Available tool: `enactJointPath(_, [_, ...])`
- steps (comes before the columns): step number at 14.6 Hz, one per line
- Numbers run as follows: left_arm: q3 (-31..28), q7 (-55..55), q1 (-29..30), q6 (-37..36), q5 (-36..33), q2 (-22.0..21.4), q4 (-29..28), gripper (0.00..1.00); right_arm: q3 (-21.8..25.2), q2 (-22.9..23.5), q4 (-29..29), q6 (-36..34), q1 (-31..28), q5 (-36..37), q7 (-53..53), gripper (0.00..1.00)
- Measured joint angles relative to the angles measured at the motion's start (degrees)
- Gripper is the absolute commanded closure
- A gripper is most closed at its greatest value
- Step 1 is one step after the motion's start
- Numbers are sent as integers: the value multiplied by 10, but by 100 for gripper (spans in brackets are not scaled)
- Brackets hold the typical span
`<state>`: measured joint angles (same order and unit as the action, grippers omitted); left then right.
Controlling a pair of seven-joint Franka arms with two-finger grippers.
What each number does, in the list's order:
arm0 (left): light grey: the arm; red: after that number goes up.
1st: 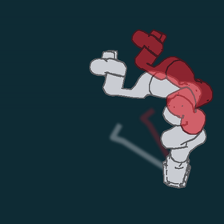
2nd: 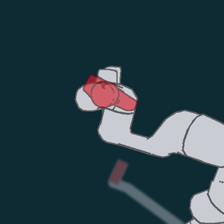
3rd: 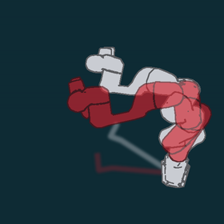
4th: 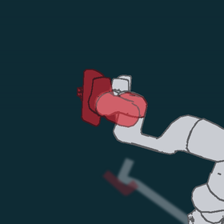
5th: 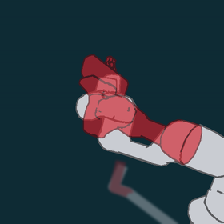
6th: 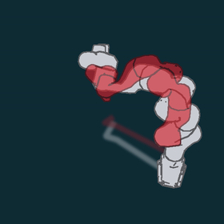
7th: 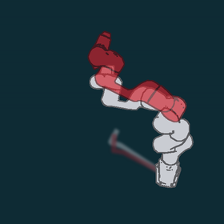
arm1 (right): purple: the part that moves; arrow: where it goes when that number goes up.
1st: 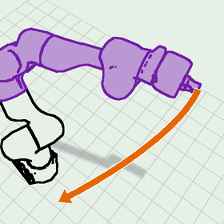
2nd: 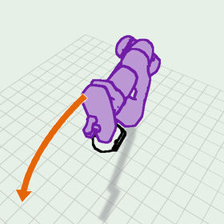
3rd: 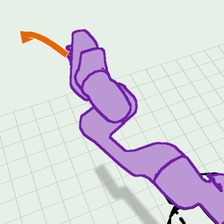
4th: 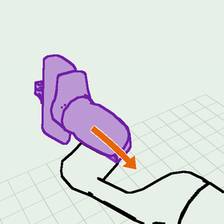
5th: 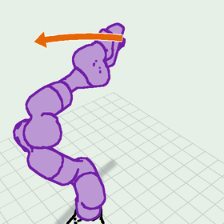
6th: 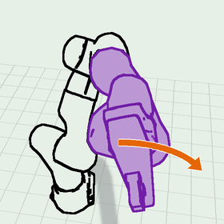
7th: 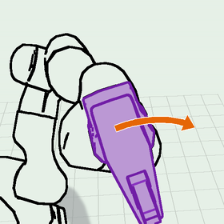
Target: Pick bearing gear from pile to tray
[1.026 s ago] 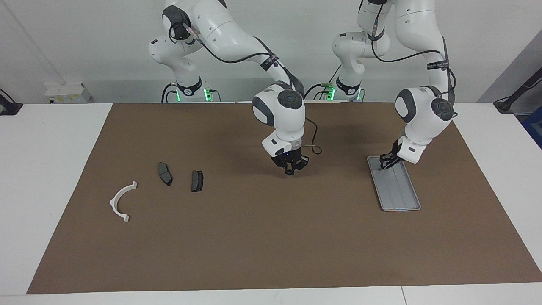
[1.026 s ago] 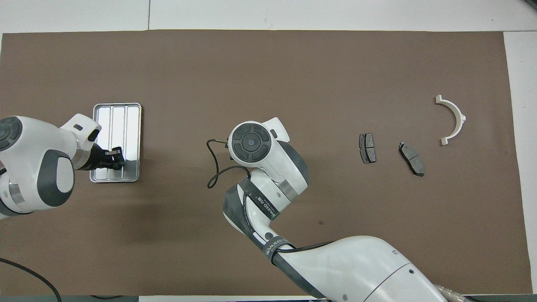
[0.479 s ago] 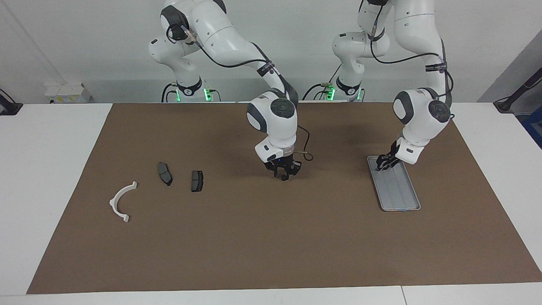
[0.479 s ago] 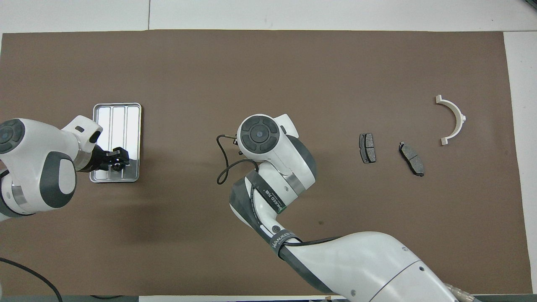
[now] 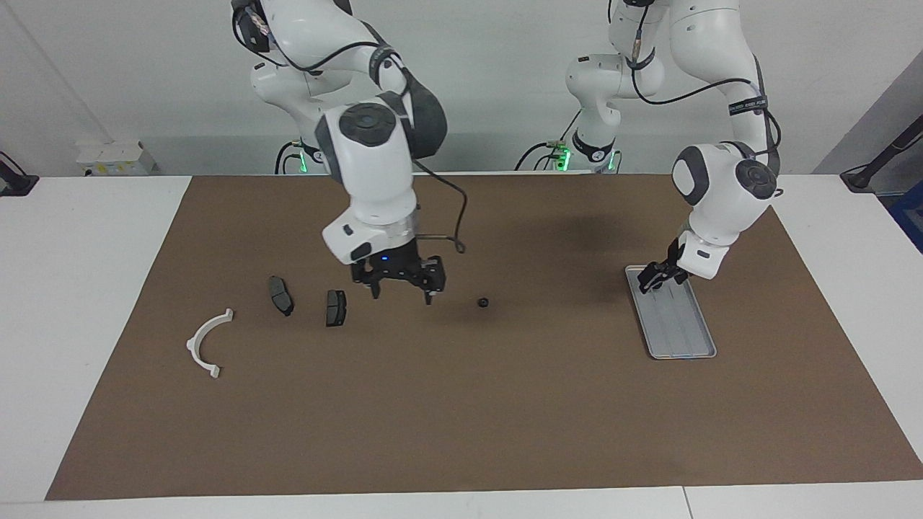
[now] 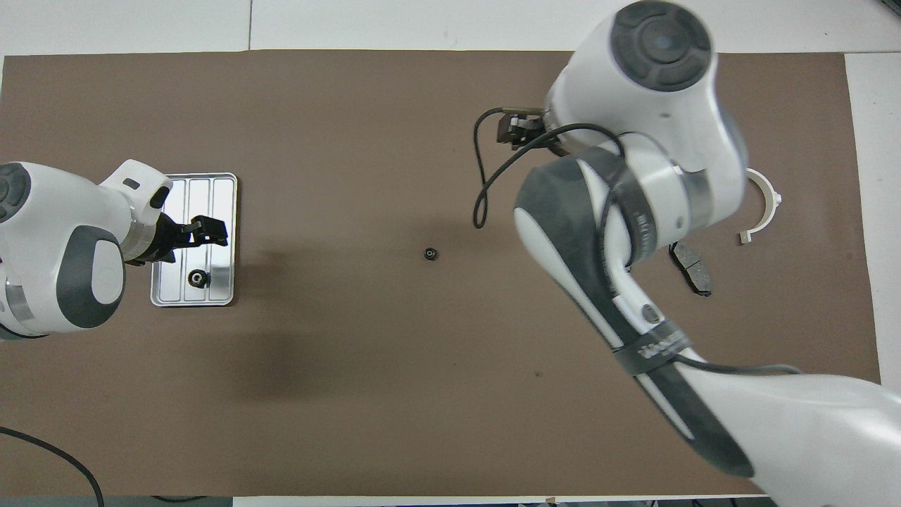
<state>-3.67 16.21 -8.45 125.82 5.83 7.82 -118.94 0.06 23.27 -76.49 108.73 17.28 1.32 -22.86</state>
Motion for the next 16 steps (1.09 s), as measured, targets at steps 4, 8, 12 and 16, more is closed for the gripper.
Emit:
enactJointPath(4, [5, 227, -133, -11, 0, 4, 37, 0, 0, -29, 2, -12, -140, -2, 287, 0])
enactJointPath(8, [5, 360, -230, -11, 0, 34, 84, 0, 0, -104, 9, -162, -170, -3, 302, 0])
enactJointPath(12, [4, 463, -304, 5, -21, 130, 154, 0, -2, -172, -5, -310, -169, -3, 233, 0])
enactJointPath(16, [-1, 485, -314, 29, -25, 174, 178, 0, -2, -200, -76, -275, -169, -6, 204, 0])
